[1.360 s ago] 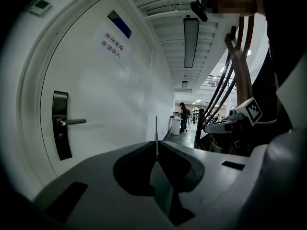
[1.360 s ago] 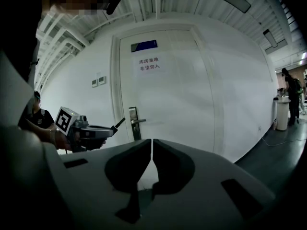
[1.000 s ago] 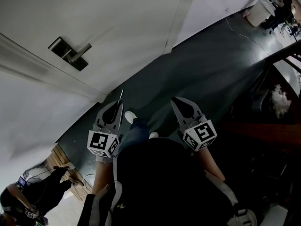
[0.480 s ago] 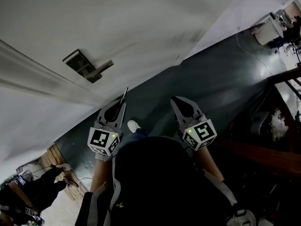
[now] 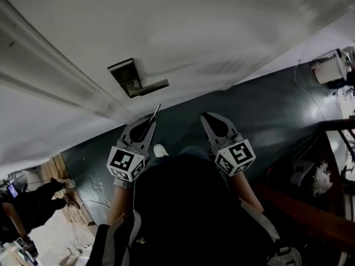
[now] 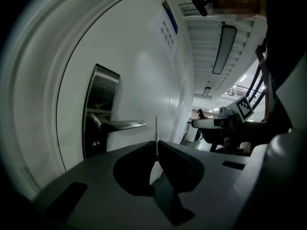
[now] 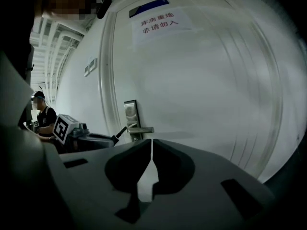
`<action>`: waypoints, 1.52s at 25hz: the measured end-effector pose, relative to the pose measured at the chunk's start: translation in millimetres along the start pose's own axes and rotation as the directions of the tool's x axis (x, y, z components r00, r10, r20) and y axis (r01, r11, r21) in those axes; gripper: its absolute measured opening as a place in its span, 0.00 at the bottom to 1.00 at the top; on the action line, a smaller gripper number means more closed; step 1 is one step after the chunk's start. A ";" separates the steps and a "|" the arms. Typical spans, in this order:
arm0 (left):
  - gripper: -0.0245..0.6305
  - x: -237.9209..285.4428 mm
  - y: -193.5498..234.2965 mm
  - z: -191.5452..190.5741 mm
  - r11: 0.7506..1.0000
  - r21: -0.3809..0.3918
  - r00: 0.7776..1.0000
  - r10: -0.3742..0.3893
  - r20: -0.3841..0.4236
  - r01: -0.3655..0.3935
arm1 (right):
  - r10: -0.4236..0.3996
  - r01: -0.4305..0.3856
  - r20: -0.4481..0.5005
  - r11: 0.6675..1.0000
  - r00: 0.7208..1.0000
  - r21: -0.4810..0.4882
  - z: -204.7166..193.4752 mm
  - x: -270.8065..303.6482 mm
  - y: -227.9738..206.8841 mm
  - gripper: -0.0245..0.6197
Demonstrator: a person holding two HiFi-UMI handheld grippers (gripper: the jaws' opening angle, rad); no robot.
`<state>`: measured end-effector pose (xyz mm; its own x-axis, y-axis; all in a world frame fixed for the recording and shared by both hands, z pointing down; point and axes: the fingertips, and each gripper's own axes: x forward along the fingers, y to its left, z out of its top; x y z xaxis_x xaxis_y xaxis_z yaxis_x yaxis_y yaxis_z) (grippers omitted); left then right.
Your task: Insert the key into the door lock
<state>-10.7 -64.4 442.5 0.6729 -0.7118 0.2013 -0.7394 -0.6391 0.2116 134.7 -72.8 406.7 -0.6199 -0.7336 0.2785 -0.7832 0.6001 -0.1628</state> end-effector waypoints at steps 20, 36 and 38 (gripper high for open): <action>0.08 -11.9 39.1 -36.7 0.900 -0.307 0.944 0.329 0.009 -0.311 | 0.348 -0.363 -0.138 0.926 0.927 -0.104 24.8 81.1 -8.8 0.07; 0.08 -13.3 90.4 -62.2 0.698 -0.699 0.908 0.378 0.179 -0.153 | 0.337 -0.378 -0.249 0.916 0.908 -0.138 4.3 91.6 -9.6 0.07; 0.08 -14.5 97.0 -61.3 0.671 -0.733 0.899 0.382 0.213 -0.112 | 0.326 -0.368 -0.255 0.919 0.910 -0.139 1.6 90.8 -7.2 0.07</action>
<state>-90.9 -98.2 518.6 0.3180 -0.9463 0.0582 -0.5554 -0.1361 0.8204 84.0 -144.2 431.6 -0.8078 -0.3907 0.4414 -0.4851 0.8661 -0.1210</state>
